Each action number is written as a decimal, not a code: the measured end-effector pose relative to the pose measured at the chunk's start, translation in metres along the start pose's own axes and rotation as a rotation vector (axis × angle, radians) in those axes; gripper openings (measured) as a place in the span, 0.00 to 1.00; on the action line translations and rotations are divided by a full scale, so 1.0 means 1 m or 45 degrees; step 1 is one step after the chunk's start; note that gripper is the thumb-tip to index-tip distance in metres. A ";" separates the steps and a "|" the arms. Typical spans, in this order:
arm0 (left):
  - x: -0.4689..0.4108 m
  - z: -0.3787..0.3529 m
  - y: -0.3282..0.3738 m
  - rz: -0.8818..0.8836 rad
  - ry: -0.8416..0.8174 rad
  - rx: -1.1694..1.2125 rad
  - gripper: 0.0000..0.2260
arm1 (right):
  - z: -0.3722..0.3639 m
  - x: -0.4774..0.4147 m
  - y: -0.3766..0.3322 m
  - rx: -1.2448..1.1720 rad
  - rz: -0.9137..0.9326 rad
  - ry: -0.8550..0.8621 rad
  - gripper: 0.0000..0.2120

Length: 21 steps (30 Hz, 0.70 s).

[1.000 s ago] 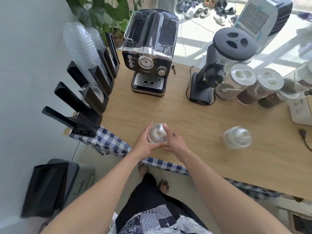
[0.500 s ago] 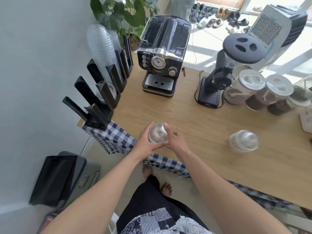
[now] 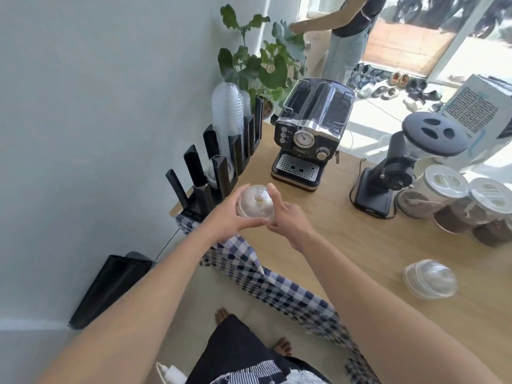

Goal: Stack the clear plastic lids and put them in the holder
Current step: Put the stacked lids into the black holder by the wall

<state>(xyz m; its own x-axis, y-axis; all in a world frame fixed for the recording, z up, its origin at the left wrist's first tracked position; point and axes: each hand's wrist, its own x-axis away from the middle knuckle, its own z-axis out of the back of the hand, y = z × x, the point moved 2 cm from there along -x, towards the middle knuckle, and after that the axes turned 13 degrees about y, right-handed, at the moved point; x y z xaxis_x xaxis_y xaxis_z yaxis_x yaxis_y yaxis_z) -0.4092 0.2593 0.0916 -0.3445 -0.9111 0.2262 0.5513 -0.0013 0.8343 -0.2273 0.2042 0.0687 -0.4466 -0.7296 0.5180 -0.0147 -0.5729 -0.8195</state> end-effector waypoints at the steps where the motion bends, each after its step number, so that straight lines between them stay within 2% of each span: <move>1: -0.001 0.014 0.003 -0.015 0.014 -0.020 0.54 | -0.006 0.001 -0.011 0.015 0.030 -0.025 0.42; 2: -0.002 0.028 0.007 -0.022 0.026 -0.033 0.52 | -0.013 0.002 -0.022 0.025 0.064 -0.048 0.39; 5: -0.004 0.069 0.017 -0.029 0.066 -0.053 0.49 | -0.035 0.005 -0.054 0.010 0.121 -0.107 0.50; 6: -0.004 0.082 0.020 -0.035 0.078 -0.051 0.48 | -0.043 0.007 -0.065 0.018 0.129 -0.117 0.50; 10: -0.011 0.125 0.025 -0.074 0.096 0.000 0.41 | -0.072 0.010 -0.100 0.063 0.139 -0.117 0.43; 14: -0.028 0.158 0.016 -0.078 0.111 0.006 0.43 | -0.098 0.014 -0.125 0.083 0.150 -0.119 0.37; 18: -0.052 0.179 0.004 -0.085 0.080 -0.028 0.48 | -0.123 0.012 -0.136 0.085 0.085 -0.090 0.52; 21: -0.069 0.187 -0.009 -0.092 0.029 -0.053 0.48 | -0.138 0.007 -0.139 0.099 0.012 -0.030 0.55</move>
<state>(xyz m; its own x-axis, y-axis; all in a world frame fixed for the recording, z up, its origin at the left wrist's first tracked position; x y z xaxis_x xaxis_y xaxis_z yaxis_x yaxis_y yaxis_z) -0.5321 0.3996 0.1626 -0.3675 -0.9171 0.1544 0.5569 -0.0840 0.8263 -0.3520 0.3299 0.1524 -0.4252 -0.7431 0.5168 0.0594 -0.5926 -0.8033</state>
